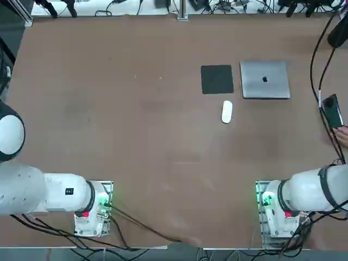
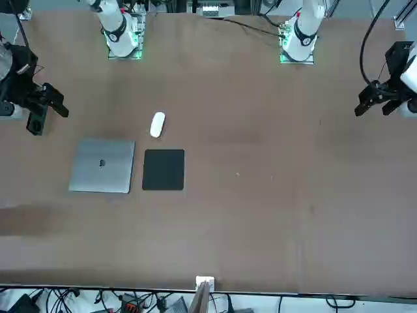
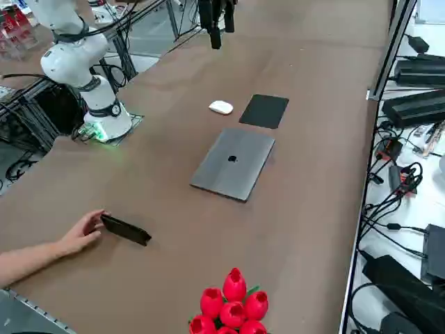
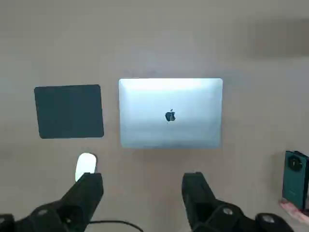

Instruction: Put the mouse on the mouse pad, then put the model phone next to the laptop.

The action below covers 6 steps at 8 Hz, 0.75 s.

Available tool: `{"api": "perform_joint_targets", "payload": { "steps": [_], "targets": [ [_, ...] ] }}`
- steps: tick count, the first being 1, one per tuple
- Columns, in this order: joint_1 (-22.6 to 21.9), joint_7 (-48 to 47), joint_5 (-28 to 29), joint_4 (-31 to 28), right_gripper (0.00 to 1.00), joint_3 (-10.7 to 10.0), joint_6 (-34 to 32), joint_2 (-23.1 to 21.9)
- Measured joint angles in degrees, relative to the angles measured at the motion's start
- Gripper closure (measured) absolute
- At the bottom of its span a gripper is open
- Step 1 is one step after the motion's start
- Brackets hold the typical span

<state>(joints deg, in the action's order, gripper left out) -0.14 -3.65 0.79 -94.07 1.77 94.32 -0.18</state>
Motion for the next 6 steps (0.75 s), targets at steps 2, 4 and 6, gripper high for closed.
{"api": "perform_joint_targets", "payload": {
  "steps": [2, 4, 6],
  "targets": [
    [0.0, 0.0, 0.0, 0.1, 0.00, 0.0, 0.0, 0.3],
    [0.1, 0.0, 0.0, 0.3, 0.00, -0.1, 0.0, 0.5],
    [0.0, 0.0, 0.0, 0.3, 0.00, -0.1, -0.1, 0.7]
  ]
}}
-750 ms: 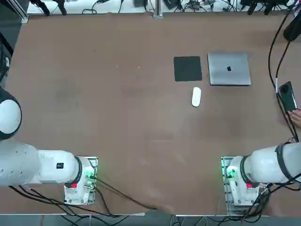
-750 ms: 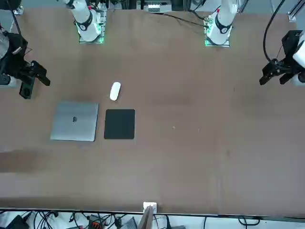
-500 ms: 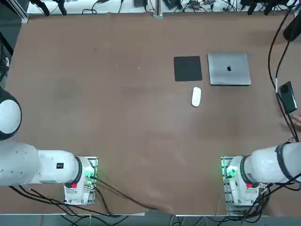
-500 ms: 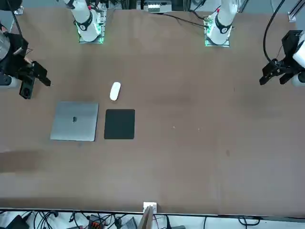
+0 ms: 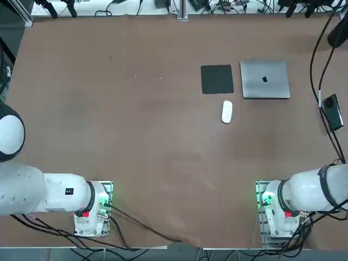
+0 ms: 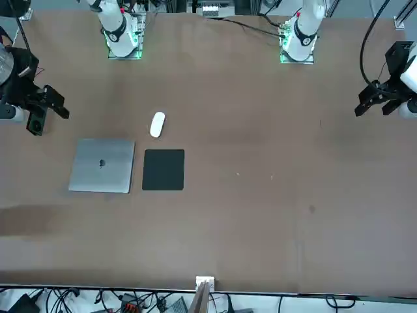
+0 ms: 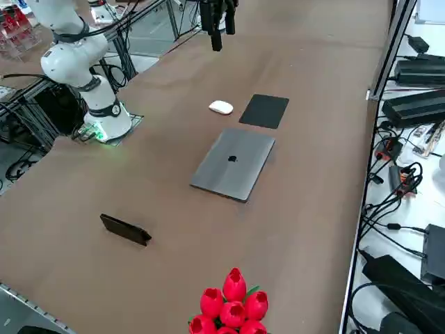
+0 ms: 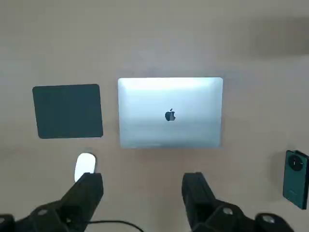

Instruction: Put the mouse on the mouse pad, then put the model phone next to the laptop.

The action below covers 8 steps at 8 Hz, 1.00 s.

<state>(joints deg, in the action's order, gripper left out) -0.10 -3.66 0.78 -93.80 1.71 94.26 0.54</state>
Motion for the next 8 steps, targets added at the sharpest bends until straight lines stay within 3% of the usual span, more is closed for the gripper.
{"api": "perform_joint_targets", "payload": {
  "steps": [3, 5, 8],
  "targets": [
    [0.0, 0.1, 0.0, 0.0, 0.00, 0.0, -0.8, 0.3],
    [-0.1, 0.1, 0.0, 0.0, 0.00, 0.1, -5.6, 1.3],
    [-4.2, 0.0, 2.7, -0.7, 0.00, 0.5, -13.8, 8.1]
  ]
}}
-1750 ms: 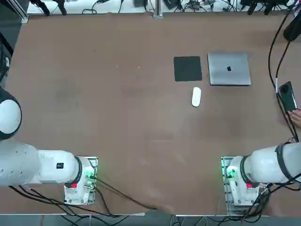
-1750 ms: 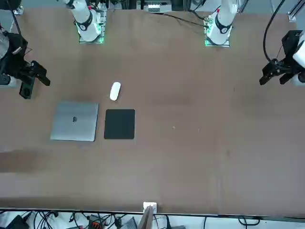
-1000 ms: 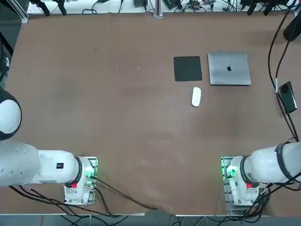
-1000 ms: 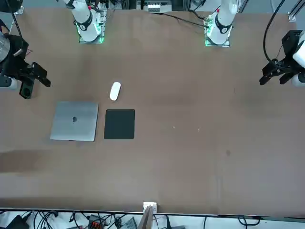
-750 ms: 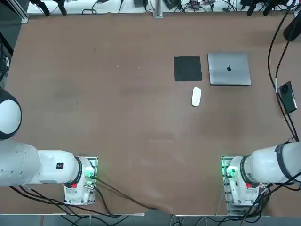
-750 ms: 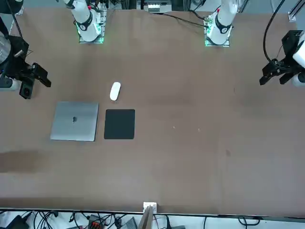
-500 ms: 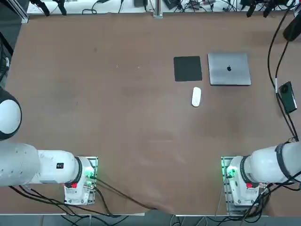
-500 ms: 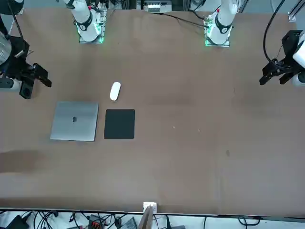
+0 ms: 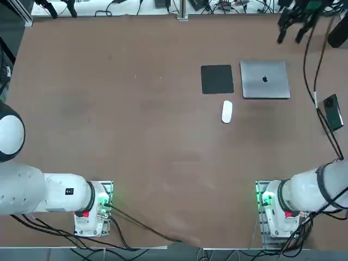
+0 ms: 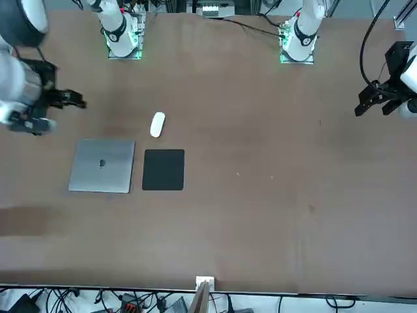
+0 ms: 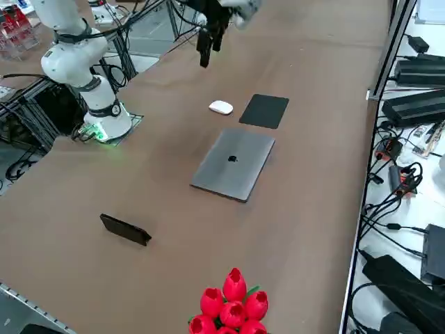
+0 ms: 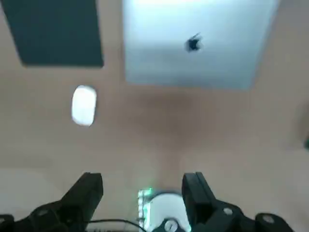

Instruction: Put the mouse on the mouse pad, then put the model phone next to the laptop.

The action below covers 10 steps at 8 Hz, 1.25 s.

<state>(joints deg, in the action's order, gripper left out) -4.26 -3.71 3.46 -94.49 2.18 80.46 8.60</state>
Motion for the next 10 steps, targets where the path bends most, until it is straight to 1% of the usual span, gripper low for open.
{"api": "perform_joint_targets", "payload": {
  "steps": [1, 2, 3, 4, 5, 8, 10],
  "targets": [
    [-3.2, -1.8, 2.1, -0.1, 0.00, 0.1, -0.1, 3.1],
    [-6.6, -5.6, 4.0, -0.5, 0.00, 0.2, 1.5, 6.0],
    [-9.4, -9.2, 5.3, -2.2, 0.00, 0.3, 5.9, 7.6],
    [-11.4, -12.9, 7.2, -5.7, 0.00, 0.3, 11.9, 7.9],
    [-12.4, -16.7, 8.8, -10.0, 0.00, 0.3, 18.2, 7.1],
    [-14.9, -25.1, 9.8, -26.1, 0.00, 0.3, 36.7, 2.7],
    [-16.8, -27.8, 9.8, -36.0, 0.00, 0.3, 50.3, 2.6]
  ]
}}
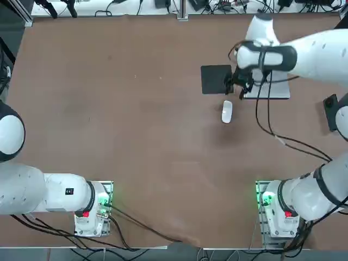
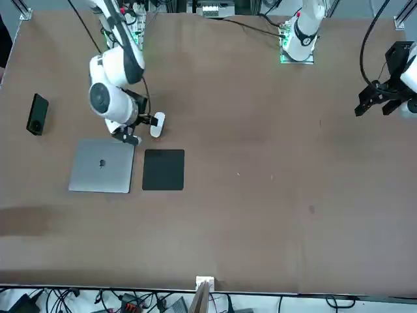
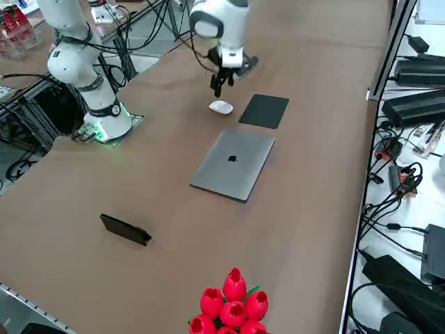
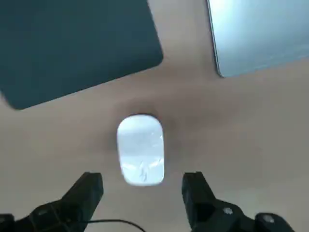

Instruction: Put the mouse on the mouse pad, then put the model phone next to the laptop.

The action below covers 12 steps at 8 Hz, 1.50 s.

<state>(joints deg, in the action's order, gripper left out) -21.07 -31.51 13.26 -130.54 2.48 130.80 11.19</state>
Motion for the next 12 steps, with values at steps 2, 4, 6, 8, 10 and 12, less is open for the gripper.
{"api": "perform_joint_targets", "payload": {
  "steps": [2, 4, 6, 8, 10, 12],
  "targets": [
    [-0.8, -2.1, 0.0, -4.0, 0.00, 0.0, 6.8, 0.7],
    [-1.7, -4.0, 0.1, -4.2, 0.00, 0.0, 10.6, 2.1],
    [-3.9, -5.5, 0.1, -4.2, 0.00, 0.0, 14.4, 4.4],
    [-5.3, -6.3, 0.1, -4.2, 0.00, 0.0, 15.0, 5.6],
    [-5.3, -6.3, 0.1, -4.2, 0.00, -0.1, 15.0, 5.7],
    [-5.3, -6.3, 0.1, -4.1, 0.00, -0.3, 13.4, 5.6]
  ]
}}
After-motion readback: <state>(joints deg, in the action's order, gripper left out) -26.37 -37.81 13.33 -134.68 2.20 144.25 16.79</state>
